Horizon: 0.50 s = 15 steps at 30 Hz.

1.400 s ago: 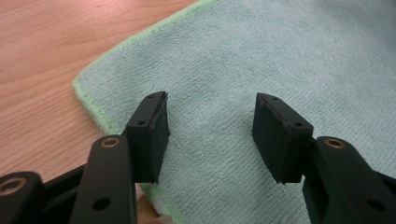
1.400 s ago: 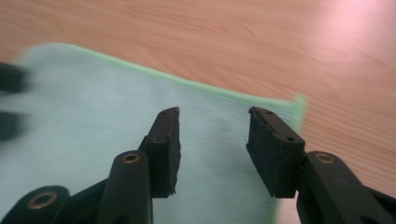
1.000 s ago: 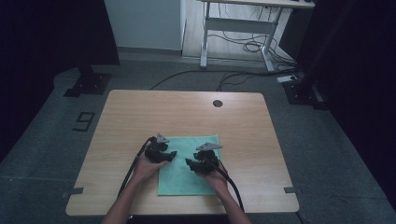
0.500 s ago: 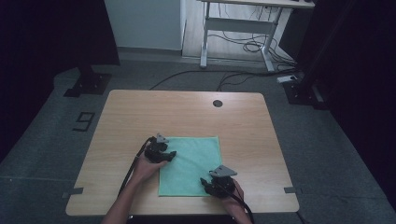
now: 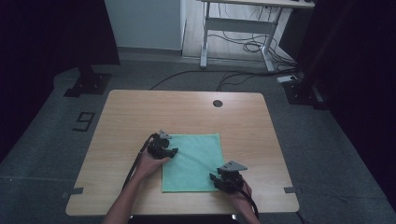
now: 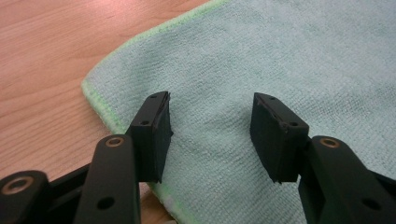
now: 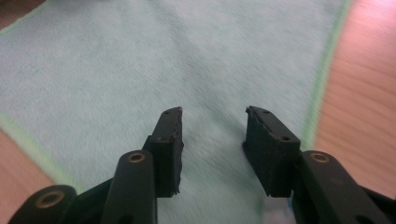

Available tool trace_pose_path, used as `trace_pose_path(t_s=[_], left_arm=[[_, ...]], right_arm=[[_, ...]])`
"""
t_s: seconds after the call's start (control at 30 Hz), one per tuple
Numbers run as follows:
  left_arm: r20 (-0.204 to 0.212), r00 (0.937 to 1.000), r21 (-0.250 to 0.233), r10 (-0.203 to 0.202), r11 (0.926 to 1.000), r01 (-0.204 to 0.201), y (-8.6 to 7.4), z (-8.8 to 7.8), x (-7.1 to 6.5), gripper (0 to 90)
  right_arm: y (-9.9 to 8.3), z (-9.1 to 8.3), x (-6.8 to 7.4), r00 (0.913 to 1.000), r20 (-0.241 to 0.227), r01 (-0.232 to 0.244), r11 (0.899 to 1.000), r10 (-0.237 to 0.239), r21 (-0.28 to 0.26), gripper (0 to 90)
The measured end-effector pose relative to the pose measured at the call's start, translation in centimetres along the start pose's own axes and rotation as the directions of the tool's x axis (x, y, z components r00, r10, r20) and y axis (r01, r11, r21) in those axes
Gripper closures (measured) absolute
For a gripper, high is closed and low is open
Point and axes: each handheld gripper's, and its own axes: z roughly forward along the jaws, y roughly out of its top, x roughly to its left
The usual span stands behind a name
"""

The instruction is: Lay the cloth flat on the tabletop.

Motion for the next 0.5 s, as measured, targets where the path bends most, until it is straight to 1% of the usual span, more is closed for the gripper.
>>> trace_pose_path(t_s=[0.07,0.13,0.23,0.3,0.37,0.4,0.47,0.5], left_arm=[[-0.002,1.0,-0.001,0.002,1.0,-0.002,0.0,0.0,0.0,48.3],[-0.004,1.0,0.0,0.004,1.0,-0.004,0.0,0.0,-0.1,48.3],[-0.009,1.0,0.001,0.004,1.0,-0.004,0.0,0.0,-0.1,48.3],[-0.01,0.9999,0.001,0.005,1.0,-0.005,0.0,0.0,-0.2,48.2],[-0.01,0.9999,0.001,0.005,1.0,-0.005,0.0,0.0,-0.2,48.2],[-0.01,0.9999,0.001,0.006,1.0,-0.006,0.0,0.0,-0.2,48.2],[-0.007,1.0,0.0,0.004,1.0,-0.004,0.0,0.0,-0.1,48.2],[-0.008,1.0,0.001,0.004,1.0,-0.004,0.0,0.0,-0.1,48.2]], right_arm=[[-0.7,-0.8,-0.1,0.9999,0.012,-0.001,1.0,0.001,-0.003,56.4],[-1.4,-1.6,0.0,0.9995,0.03,0.001,1.0,0.0,-0.008,58.8],[-2.1,-2.7,0.2,0.9994,0.034,0.009,1.0,-0.009,-0.011,62.1],[-2.6,-3.2,0.3,0.9991,0.034,0.023,1.0,-0.023,0.001,62.8],[-2.9,-3.8,0.0,0.9999,0.016,0.0,1.0,0.0,0.001,63.3],[-3.0,-4.1,-0.1,0.9999,0.012,0.002,1.0,-0.002,0.008,63.3],[-3.1,-4.5,-0.3,0.9998,0.022,0.0,1.0,0.0,0.018,62.9],[-3.1,-4.7,-0.5,0.9998,0.018,-0.013,1.0,0.013,0.014,62.9]])
